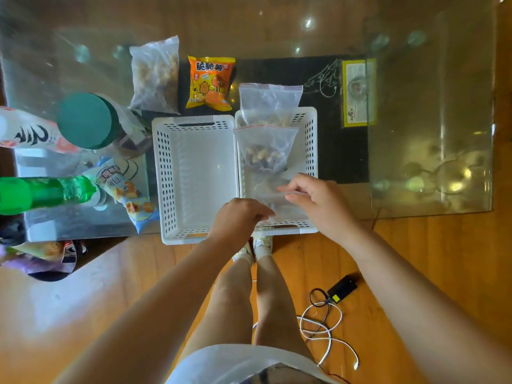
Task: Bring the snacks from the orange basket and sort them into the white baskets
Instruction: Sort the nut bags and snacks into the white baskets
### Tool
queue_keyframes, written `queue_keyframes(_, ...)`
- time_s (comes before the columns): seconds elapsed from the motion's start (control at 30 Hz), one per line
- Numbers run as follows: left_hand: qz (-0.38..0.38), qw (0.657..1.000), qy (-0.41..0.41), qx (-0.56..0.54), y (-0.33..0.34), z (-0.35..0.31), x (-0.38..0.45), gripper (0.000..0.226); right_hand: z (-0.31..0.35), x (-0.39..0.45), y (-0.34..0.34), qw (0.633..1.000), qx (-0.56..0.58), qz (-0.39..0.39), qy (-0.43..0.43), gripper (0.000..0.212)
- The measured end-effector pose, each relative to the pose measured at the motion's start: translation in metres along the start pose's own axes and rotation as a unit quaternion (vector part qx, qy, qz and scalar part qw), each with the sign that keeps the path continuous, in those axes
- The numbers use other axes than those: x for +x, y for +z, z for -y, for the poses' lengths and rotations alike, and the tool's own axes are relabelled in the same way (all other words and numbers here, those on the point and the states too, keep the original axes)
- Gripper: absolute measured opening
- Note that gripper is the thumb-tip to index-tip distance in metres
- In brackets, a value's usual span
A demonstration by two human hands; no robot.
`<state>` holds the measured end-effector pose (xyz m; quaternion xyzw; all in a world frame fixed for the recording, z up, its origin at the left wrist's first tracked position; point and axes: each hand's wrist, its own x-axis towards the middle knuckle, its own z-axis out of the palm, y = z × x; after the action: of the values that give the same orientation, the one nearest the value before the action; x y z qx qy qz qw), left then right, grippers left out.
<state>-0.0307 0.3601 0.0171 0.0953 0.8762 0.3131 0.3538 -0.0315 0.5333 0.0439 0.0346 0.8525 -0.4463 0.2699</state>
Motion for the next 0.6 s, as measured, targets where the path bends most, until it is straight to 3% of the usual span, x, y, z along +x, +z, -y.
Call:
queue_keyframes(0.1, -0.006, 1.0, -0.013, 0.002, 0.001, 0.005, 0.001, 0.019, 0.001, 0.018, 0.014, 0.999, -0.022, 0.03, 0.006, 0.028)
queue_keyframes(0.23, -0.018, 1.0, -0.02, -0.001, 0.003, 0.007, 0.001, 0.019, -0.007, 0.039, 0.029, 0.997, -0.038, 0.053, 0.032, 0.01)
queue_keyframes(0.43, -0.017, 1.0, -0.003, 0.004, 0.006, 0.009, 0.0, 0.021, -0.02, 0.057, 0.035, 0.994, -0.004, 0.086, 0.062, 0.007)
queue_keyframes(0.53, -0.04, 0.999, -0.016, 0.001, 0.004, 0.008, 0.004, 0.021, -0.022, 0.062, 0.034, 0.996, 0.025, 0.047, 0.065, 0.006)
queue_keyframes(0.6, -0.073, 0.997, -0.036, 0.01, 0.0, 0.008, 0.012, 0.022, -0.019, 0.06, 0.033, 0.997, 0.025, -0.044, 0.051, 0.012)
